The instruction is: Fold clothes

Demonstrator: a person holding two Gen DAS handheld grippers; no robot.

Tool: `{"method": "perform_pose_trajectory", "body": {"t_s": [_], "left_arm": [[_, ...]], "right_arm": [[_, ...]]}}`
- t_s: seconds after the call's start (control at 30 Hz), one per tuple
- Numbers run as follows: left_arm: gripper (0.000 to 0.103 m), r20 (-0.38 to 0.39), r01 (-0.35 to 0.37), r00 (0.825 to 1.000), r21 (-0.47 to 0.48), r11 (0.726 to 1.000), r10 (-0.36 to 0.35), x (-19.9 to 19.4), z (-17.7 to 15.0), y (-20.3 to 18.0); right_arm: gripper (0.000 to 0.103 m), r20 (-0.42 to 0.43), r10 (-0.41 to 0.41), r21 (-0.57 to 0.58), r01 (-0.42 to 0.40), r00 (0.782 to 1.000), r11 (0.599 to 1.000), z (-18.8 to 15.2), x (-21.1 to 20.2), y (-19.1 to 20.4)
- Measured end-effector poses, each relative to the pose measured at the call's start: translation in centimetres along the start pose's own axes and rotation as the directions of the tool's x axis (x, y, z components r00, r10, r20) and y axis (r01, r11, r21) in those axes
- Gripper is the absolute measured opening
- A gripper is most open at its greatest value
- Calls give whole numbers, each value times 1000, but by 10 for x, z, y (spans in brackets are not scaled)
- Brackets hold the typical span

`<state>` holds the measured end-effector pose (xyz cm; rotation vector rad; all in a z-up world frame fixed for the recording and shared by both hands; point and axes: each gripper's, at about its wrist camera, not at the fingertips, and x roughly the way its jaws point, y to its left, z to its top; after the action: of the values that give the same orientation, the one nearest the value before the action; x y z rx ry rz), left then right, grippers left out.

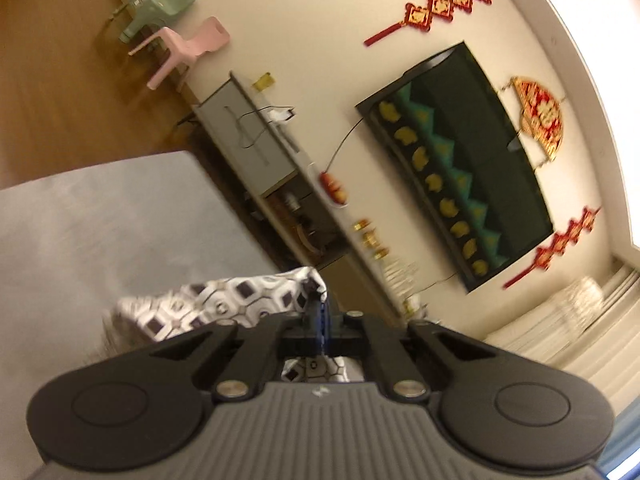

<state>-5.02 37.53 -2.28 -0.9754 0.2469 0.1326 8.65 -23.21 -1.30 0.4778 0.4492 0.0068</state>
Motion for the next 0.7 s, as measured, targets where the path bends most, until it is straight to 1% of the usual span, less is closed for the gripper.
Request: {"method": "perform_pose_trajectory", "body": {"t_s": [0.03, 0.13, 0.2, 0.23, 0.27, 0.3, 0.33, 0.37, 0.4, 0.43, 0.47, 0.5, 0.53, 0.57, 0.6, 0.63, 0.67, 0.7], "left_arm": [[1, 0, -4, 1000, 3, 1000, 4, 13, 9, -7], [1, -22, -62, 998, 13, 998, 62, 63, 29, -25], [1, -40, -128, 991, 18, 992, 129, 104, 35, -31], [2, -55, -174, 983, 25, 984, 176, 125, 35, -32], [3, -78, -229, 969, 59, 972, 234, 149, 31, -30], [5, -107, -274, 953, 83, 958, 282, 168, 25, -26], [7, -141, -292, 943, 90, 952, 303, 180, 18, -20], [10, -172, -305, 933, 96, 948, 318, 191, 12, -14], [14, -178, -287, 937, 91, 953, 300, 192, 6, -8], [17, -173, -266, 946, 75, 961, 275, 186, 1, -3], [22, -171, -241, 954, 56, 969, 247, 177, -3, 3], [24, -168, -215, 961, 37, 976, 218, 168, -7, 9], [25, -165, -191, 968, 20, 981, 192, 159, -11, 15], [27, -161, -180, 970, 17, 983, 181, 150, -14, 19], [32, -175, -173, 969, 16, 985, 173, 146, -19, 21], [34, -189, -166, 968, 15, 986, 165, 142, -24, 23], [35, -206, -158, 966, 14, 987, 157, 140, -28, 25], [37, -236, -149, 960, 15, 989, 148, 144, -32, 24]], "right_arm": [[0, 1, -21, -12, 21, 1000, 1000, 9, 11, 4], [0, -12, -104, -33, 104, 994, 994, 31, 52, 11], [0, -28, -177, -33, 176, 984, 984, 40, 85, 12], [0, -42, -216, -26, 215, 976, 976, 43, 102, 11], [0, -62, -261, -23, 260, 963, 965, 43, 120, 9], [0, -88, -314, -26, 313, 945, 949, 41, 139, 5], [0, -117, -364, -33, 363, 924, 931, 37, 156, 1], [0, -159, -394, -51, 391, 905, 919, 30, 170, -3], [0, -211, -404, -76, 397, 890, 915, 22, 183, -7], [7, -251, -401, -97, 389, 881, 916, 15, 191, -9], [14, -269, -374, -110, 358, 887, 927, 7, 191, -8], [18, -269, -338, -118, 317, 902, 941, 0, 185, -4], [30, -258, -299, -123, 276, 919, 953, -6, 175, 0], [36, -247, -260, -129, 234, 933, 964, -13, 164, 5], [36, -239, -226, -144, 195, 945, 970, -20, 153, 11], [38, -237, -191, -175, 151, 953, 973, -29, 141, 22], [40, -242, -147, -210, 96, 959, 973, -40, 128, 34], [41, -259, -98, -248, 32, 961, 968, -53, 118, 48]]}}
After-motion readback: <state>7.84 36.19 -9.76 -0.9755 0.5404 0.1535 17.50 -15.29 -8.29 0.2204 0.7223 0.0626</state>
